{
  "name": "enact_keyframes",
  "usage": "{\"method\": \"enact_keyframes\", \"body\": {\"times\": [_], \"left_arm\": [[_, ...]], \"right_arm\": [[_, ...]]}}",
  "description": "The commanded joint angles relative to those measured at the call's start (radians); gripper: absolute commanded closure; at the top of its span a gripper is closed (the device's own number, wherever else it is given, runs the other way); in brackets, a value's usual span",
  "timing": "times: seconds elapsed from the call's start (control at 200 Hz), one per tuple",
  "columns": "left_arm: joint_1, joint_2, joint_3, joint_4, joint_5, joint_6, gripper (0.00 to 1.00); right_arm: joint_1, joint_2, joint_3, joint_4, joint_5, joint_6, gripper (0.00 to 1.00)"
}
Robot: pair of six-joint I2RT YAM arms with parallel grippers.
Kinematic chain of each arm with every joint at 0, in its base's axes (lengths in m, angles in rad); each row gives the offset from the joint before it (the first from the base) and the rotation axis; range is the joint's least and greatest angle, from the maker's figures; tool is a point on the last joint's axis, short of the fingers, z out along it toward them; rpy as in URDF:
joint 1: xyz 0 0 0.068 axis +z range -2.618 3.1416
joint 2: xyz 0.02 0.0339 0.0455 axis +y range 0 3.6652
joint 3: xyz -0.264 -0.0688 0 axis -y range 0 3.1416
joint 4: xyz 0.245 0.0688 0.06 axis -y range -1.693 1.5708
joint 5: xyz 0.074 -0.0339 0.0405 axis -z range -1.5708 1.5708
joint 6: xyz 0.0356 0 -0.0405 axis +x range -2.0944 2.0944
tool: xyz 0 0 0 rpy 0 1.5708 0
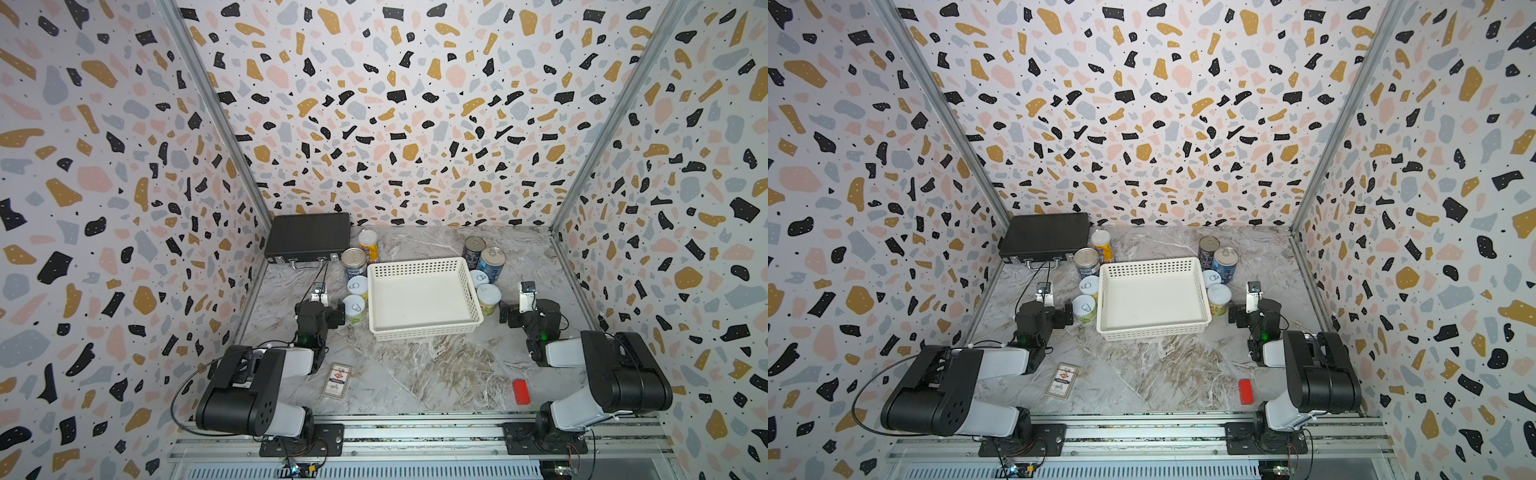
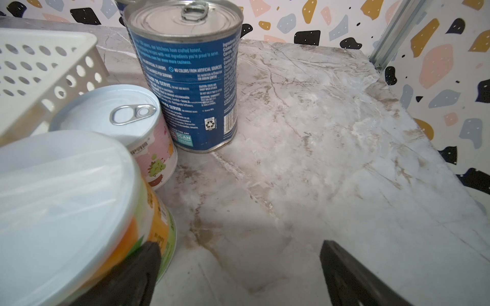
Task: Put the canned food in the basket
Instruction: Move the basket to the center of the board.
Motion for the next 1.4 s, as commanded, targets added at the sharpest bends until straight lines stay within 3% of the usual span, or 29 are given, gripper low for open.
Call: {"method": "enact_keyframes", "body": {"times": [0.0, 0.16, 0.275, 0.44, 0.541, 0.611, 0.701, 0.781, 0.896, 0.951, 0.986, 1.086, 1.211, 1.286, 1.396], "left_arm": [[0.004, -0.010, 0.026, 0.028, 0.015, 0.010, 0.00], [0.004, -0.011, 0.026, 0.028, 0.016, 0.010, 0.00], [0.004, -0.031, -0.013, 0.083, 0.032, 0.017, 0.00], [0.004, -0.210, -0.145, 0.180, -0.199, -0.072, 0.00], [0.004, -0.372, -0.118, -0.008, -0.163, -0.057, 0.00], [0.004, -0.482, -0.044, -0.246, -0.183, -0.092, 0.00], [0.004, -0.586, 0.053, -0.508, -0.197, -0.206, 0.00], [0.002, -0.663, 0.139, -0.677, -0.124, -0.297, 0.00], [0.002, -0.754, 0.272, -0.882, 0.055, -0.409, 0.00], [0.002, -0.793, 0.301, -0.893, 0.153, -0.457, 0.00], [0.002, -0.811, 0.300, -0.876, 0.196, -0.486, 0.00], [0.001, -0.823, 0.334, -0.933, 0.229, -0.554, 0.00], [0.003, -0.772, 0.443, -1.117, 0.235, -0.535, 0.00], [0.013, -0.749, 0.443, -1.169, 0.177, -0.598, 0.00], [0.036, -0.742, 0.361, -1.077, 0.220, -0.648, 0.00]], "right_arm": [[0.002, -0.019, 0.030, -0.004, 0.002, 0.000, 0.00], [0.002, -0.020, 0.027, 0.001, 0.010, 0.000, 0.00], [0.004, -0.087, -0.032, 0.051, 0.142, 0.050, 0.00], [0.004, -0.196, -0.056, 0.015, 0.212, 0.072, 0.00], [0.009, -0.336, -0.034, -0.135, 0.210, 0.077, 0.00], [0.010, -0.475, -0.019, -0.278, 0.245, 0.233, 0.00], [0.010, -0.629, 0.010, -0.404, 0.110, 0.284, 0.00], [0.010, -0.727, 0.104, -0.559, 0.004, 0.320, 0.00], [0.010, -0.789, 0.259, -0.810, 0.047, 0.539, 0.00], [0.010, -0.796, 0.359, -1.035, 0.101, 0.646, 0.00], [0.010, -0.788, 0.411, -1.109, 0.071, 0.642, 0.00], [0.010, -0.715, 0.499, -1.116, -0.214, 0.528, 0.00], [0.010, -0.590, 0.546, -1.070, -0.442, 0.547, 0.00], [0.010, -0.532, 0.555, -1.085, -0.456, 0.548, 0.04], [0.031, -0.463, 0.555, -1.085, -0.488, 0.530, 0.09]]}}
